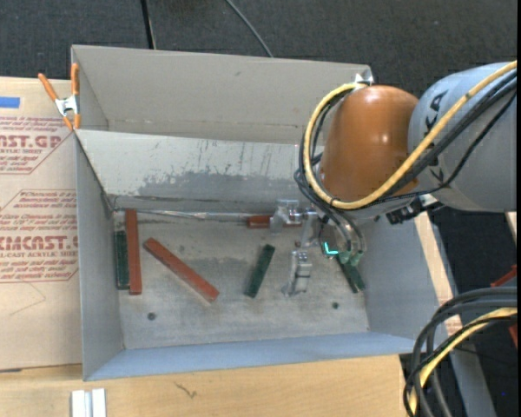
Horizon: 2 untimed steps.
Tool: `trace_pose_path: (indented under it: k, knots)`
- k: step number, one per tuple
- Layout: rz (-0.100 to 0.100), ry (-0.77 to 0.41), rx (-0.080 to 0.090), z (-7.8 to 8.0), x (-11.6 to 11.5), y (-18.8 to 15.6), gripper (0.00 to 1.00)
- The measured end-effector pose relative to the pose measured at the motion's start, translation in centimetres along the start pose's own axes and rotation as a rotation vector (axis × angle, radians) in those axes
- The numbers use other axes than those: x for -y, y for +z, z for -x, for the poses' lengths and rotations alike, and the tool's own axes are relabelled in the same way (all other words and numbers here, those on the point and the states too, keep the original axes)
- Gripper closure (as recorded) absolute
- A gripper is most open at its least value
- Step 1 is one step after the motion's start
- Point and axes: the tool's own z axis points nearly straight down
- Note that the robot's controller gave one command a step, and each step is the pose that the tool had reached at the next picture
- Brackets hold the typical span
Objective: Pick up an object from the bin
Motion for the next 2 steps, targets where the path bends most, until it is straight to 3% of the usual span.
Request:
trace_pose_path:
  k: [1,2]
  knots:
    - [0.000,0.001,0.007,0.2,0.0,-0.4,0.00]
    - [-0.001,-0.070,0.015,0.3,0.0,1.4,0.00]
